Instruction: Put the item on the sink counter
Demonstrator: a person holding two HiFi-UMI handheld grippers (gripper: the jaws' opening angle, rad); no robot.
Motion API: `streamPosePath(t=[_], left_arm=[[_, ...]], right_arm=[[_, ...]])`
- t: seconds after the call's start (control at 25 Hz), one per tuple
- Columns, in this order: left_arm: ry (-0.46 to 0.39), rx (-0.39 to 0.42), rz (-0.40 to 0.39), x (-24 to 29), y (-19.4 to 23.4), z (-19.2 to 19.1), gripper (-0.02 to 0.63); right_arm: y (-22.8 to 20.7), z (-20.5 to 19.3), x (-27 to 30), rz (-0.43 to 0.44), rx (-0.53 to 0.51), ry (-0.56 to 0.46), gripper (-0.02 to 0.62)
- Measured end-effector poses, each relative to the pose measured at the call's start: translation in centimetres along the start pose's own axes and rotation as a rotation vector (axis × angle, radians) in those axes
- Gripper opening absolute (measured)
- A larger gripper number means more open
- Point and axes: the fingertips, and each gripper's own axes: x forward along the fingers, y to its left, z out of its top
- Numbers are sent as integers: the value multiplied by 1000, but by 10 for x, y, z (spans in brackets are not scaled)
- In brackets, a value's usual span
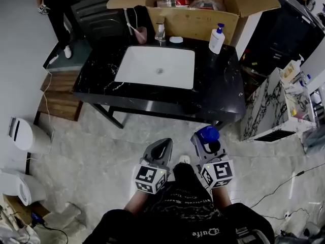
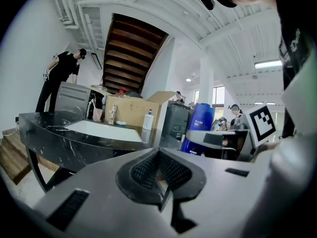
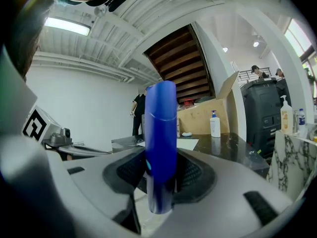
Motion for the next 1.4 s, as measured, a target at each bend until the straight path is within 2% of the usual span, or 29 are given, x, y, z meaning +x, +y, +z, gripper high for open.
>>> streamPosePath(t=[0.36, 0.6, 0.96, 1.4], left_arm=[[-31, -18, 74, 73, 22, 25, 5], [-54, -28, 89, 116, 19, 37, 5], [-27, -40, 82, 152, 31, 40, 5], [-67, -32, 53, 220, 101, 86, 5]], right_arm=[[-53, 23, 60, 92, -30, -12, 160], [-85, 30, 83, 136, -38, -14, 160], [-118, 36, 104, 118, -3, -19, 160], [-167, 72, 178, 16, -18, -36, 160]])
